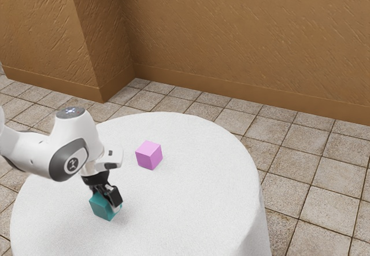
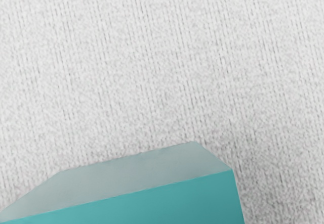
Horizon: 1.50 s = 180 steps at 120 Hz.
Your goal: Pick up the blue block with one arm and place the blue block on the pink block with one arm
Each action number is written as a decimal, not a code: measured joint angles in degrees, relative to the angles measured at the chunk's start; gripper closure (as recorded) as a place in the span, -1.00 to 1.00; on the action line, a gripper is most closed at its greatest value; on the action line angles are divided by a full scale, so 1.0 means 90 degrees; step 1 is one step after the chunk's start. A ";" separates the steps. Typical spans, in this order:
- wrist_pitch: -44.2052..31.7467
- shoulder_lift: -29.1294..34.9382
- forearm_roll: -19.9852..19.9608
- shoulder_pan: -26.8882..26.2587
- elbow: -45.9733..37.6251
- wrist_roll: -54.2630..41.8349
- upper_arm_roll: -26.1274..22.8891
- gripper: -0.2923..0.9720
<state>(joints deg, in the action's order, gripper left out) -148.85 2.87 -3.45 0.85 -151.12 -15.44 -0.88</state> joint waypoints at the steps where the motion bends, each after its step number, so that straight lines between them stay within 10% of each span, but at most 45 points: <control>1: 0.0003 -0.0005 -0.0001 -0.0001 0.0003 -0.0003 0.0001 -0.54; 86: 0.0078 -0.0083 -0.0146 0.0001 0.0002 -0.0131 0.0059 -0.54; 105: 0.0062 -0.0112 -0.0161 0.0008 0.0011 -0.0130 0.0057 -0.21; 180: 0.0091 -0.0004 -0.0231 0.0012 0.0010 -0.0019 0.0058 -0.05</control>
<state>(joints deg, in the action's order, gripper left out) -148.03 2.83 -5.52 0.95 -151.03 -15.61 -0.35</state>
